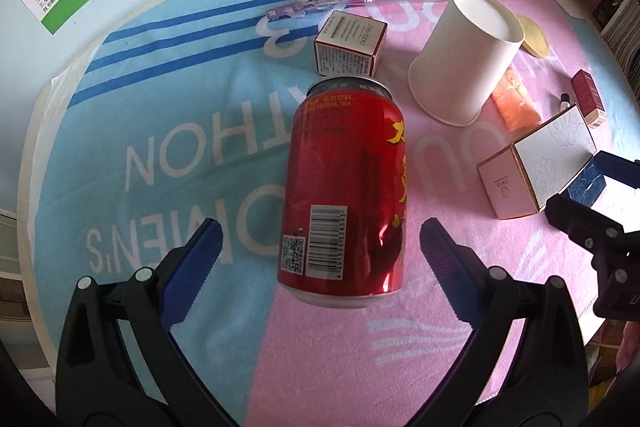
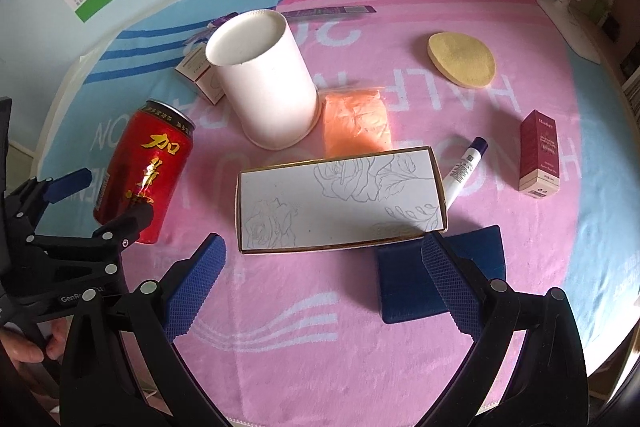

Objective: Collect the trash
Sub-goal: 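Grasp the red drink can with the left gripper while the right gripper grasps the white drawing-card box, then lift the red can and white card box and carry them toward the wastebasket, then open both grippers over the teal wastebasket to drop the can and box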

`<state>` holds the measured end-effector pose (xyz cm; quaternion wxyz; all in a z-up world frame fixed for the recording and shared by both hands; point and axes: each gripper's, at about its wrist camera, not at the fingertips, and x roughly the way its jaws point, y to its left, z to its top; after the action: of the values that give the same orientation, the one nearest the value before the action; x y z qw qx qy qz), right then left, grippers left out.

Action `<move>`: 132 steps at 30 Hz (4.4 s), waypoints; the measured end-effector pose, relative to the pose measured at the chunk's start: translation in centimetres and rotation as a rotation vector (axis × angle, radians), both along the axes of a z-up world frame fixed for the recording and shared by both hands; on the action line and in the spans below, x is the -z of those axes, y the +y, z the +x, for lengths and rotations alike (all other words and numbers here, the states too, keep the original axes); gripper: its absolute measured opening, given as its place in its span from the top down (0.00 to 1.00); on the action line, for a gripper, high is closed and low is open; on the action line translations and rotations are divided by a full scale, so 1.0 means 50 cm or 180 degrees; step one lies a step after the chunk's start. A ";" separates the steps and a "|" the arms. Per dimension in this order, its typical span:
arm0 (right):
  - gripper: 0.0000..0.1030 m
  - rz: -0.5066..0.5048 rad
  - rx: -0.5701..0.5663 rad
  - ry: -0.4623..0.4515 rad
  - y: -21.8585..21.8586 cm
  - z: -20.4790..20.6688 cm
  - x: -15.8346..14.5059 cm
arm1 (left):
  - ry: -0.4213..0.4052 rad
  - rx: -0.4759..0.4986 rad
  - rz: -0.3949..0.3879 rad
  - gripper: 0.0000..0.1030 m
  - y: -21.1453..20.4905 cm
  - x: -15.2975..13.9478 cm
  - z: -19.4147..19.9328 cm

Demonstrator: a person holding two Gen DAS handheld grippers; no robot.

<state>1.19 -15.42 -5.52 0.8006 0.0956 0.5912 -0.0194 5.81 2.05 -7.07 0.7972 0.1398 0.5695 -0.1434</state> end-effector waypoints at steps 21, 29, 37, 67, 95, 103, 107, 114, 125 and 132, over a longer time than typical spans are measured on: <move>0.05 0.0733 0.0575 0.0339 -0.039 0.090 0.041 | 0.0225 0.0043 -0.0063 0.37 0.010 0.039 0.054; 0.34 0.0733 0.0686 0.0427 -0.037 0.114 0.058 | 0.0196 0.0089 -0.0119 0.38 0.026 0.044 0.066; 0.49 0.0611 0.0661 0.0360 -0.060 0.091 0.031 | 0.0104 0.0145 -0.0097 0.38 0.012 0.025 0.036; 0.50 0.0485 0.1408 -0.0327 -0.099 -0.216 -0.144 | -0.0353 0.0957 -0.0242 0.38 -0.027 -0.110 -0.141; 0.50 0.0538 0.3247 -0.0262 -0.156 -0.930 -0.098 | -0.0110 0.3087 -0.0172 0.38 -0.305 -0.083 -0.691; 0.50 0.0671 0.3591 0.0003 -0.138 -1.115 -0.016 | 0.0112 0.3593 0.0010 0.38 -0.357 -0.019 -0.873; 0.50 0.0823 0.3725 0.0117 -0.130 -1.175 0.033 | 0.0296 0.3849 0.0136 0.38 -0.377 0.021 -0.947; 0.50 0.1108 0.3947 0.0246 -0.120 -1.237 0.119 | 0.0447 0.4154 0.0364 0.38 -0.414 0.099 -1.031; 0.25 0.1485 0.4197 0.0122 -0.113 -1.289 0.173 | 0.1173 0.4348 0.0478 0.11 -0.448 0.187 -1.084; 0.18 0.1392 0.4361 0.0097 -0.123 -1.317 0.164 | 0.1396 0.4150 0.0748 0.06 -0.454 0.253 -1.078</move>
<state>-64.68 -21.59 -13.74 0.5628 0.6030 0.3999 -0.3998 -48.07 -20.64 -19.69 0.3947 0.5062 0.5290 -0.5551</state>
